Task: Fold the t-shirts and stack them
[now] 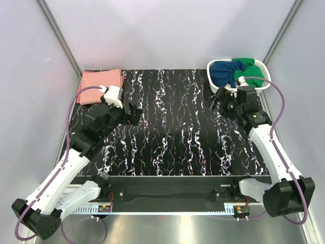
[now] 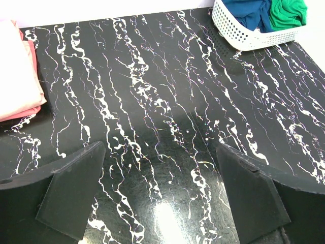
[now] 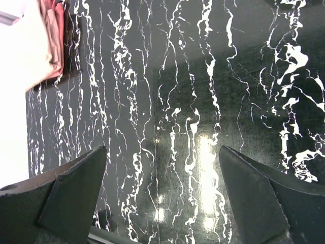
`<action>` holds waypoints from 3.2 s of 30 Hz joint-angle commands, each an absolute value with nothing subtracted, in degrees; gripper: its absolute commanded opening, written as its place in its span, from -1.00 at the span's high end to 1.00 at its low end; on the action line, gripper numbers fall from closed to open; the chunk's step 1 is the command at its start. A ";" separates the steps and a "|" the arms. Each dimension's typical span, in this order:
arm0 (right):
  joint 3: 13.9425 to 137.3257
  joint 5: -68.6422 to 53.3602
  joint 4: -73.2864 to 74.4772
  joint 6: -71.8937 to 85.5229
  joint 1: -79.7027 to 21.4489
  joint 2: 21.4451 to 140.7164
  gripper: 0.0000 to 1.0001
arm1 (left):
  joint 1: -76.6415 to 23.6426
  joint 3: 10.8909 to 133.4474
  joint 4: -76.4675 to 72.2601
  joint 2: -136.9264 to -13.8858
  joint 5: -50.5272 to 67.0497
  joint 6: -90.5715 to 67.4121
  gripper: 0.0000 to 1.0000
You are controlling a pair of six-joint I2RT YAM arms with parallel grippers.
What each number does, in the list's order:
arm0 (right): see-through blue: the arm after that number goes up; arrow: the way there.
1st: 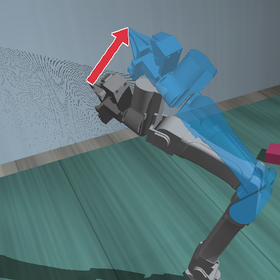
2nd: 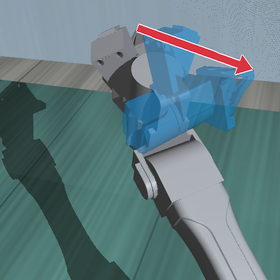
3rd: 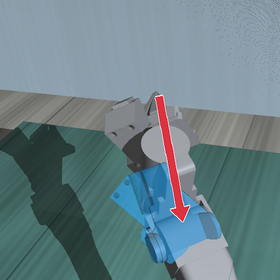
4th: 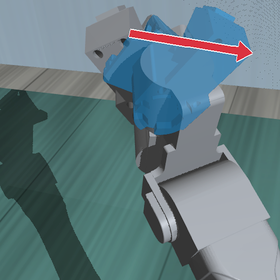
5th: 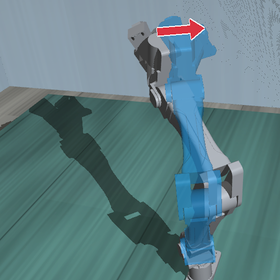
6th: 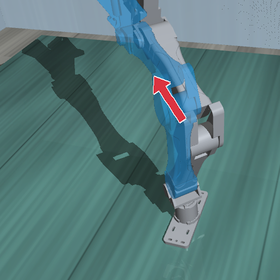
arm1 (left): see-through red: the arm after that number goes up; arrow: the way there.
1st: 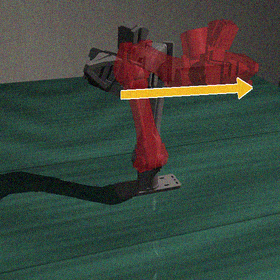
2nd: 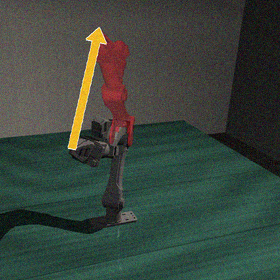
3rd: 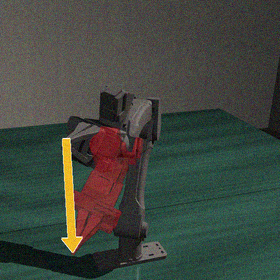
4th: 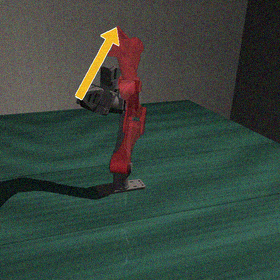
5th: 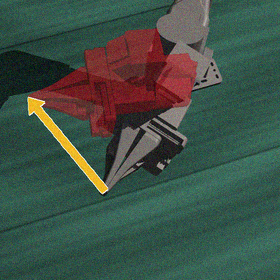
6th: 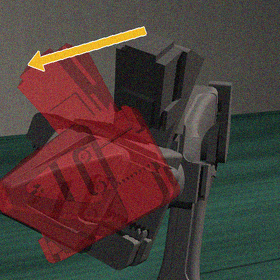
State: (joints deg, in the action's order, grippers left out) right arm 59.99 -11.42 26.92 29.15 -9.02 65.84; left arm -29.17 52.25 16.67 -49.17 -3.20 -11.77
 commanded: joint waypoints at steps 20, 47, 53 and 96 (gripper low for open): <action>97.10 8.18 30.85 22.15 3.50 103.95 -0.99 | -28.92 54.32 15.03 -47.46 -1.68 -10.81 -0.98; 129.11 11.42 25.49 4.22 8.88 136.59 0.92 | -26.46 54.58 14.24 -45.09 3.52 -11.60 -0.98; 130.08 14.33 27.24 5.71 8.88 125.00 1.00 | -26.10 54.41 14.24 -45.53 3.08 -11.51 -0.98; 42.62 -12.26 32.41 38.50 -24.43 59.96 -0.22 | -25.93 54.93 17.31 -49.38 -5.63 -14.05 -0.98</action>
State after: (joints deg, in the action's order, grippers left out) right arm 42.33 -25.02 26.15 37.36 -24.47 65.10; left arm -26.17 52.42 17.91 -47.22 -7.16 -12.25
